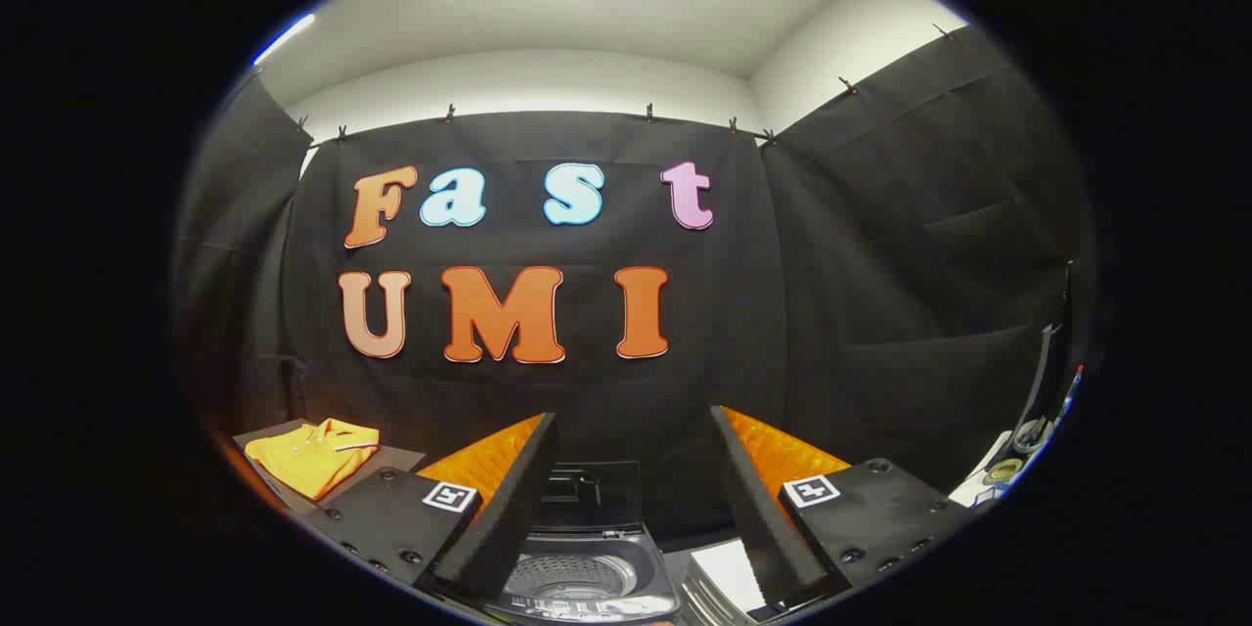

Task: Put the clothes into the washing machine and then close the washing machine lid.

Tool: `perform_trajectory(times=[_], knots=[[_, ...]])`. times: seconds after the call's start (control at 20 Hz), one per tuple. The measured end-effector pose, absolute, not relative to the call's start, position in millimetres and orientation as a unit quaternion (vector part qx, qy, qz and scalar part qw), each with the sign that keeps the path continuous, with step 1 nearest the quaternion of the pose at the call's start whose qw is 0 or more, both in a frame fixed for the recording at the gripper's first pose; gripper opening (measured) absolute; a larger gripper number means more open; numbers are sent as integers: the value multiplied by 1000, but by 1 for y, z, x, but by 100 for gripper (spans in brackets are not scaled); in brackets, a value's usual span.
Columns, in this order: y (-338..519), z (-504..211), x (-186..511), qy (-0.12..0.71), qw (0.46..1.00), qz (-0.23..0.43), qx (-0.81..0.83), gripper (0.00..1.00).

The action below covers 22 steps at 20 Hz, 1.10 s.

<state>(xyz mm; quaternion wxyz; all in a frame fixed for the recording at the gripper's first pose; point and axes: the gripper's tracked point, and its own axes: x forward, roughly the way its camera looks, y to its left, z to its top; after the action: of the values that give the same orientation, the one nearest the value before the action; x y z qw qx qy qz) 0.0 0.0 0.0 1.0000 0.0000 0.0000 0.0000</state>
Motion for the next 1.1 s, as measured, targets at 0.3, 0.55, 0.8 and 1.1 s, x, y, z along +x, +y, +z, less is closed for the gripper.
perform_trajectory(times=[0.3, 0.55, 0.8, 1.1], knots=[[-2, -6, 5, 7, 1000, -6, 3, 98], [8, -10, 7, 14, 1000, 2, 13, 98], [5, -10, 7, 15, 1000, -10, 5, 98], [-8, -5, 6, 12, 999, -36, 12, 98]])
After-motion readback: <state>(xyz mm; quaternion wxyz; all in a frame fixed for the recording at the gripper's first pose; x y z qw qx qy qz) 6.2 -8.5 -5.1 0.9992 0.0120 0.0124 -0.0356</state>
